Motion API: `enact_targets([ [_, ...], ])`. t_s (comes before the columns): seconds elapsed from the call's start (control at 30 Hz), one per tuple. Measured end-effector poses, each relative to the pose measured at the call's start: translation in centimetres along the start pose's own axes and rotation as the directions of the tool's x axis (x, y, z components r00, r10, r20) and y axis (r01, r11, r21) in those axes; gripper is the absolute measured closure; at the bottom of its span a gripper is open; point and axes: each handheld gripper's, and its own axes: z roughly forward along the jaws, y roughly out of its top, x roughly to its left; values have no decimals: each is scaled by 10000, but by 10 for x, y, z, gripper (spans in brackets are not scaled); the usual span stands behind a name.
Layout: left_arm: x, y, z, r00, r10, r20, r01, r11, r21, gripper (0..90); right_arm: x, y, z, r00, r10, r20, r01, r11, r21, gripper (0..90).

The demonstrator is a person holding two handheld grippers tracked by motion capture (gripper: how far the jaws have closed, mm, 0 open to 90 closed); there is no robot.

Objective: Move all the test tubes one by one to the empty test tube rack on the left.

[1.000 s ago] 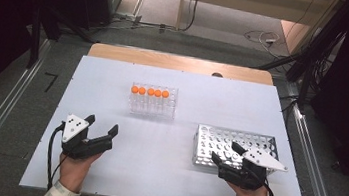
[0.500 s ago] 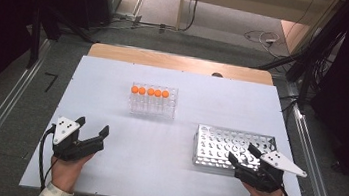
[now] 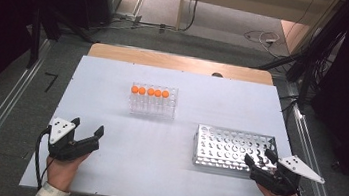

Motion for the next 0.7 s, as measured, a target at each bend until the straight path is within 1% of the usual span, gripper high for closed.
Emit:
enact_targets([
  [0.33,8,-3,-3,9998,-34,-201,35,10000,68,167,-14,-6,-5,9991,253,338,-255,9997,51,202],
  [0.4,10,-4,-3,9995,-118,-282,120,9999,72,167,-16,-7,-5,9987,316,393,-319,9995,50,202],
  [0.5,13,-5,-4,9993,-237,-295,240,9997,92,167,-20,-8,-6,9979,382,517,-387,9992,104,202],
  [0.6,14,-7,-4,9993,-207,-302,212,9996,170,167,-23,-10,-7,9972,470,585,-477,9988,107,202],
  [0.7,16,-10,-2,9989,-205,-417,218,9993,298,165,-24,-10,-9,9967,551,601,-553,9985,21,198],
])
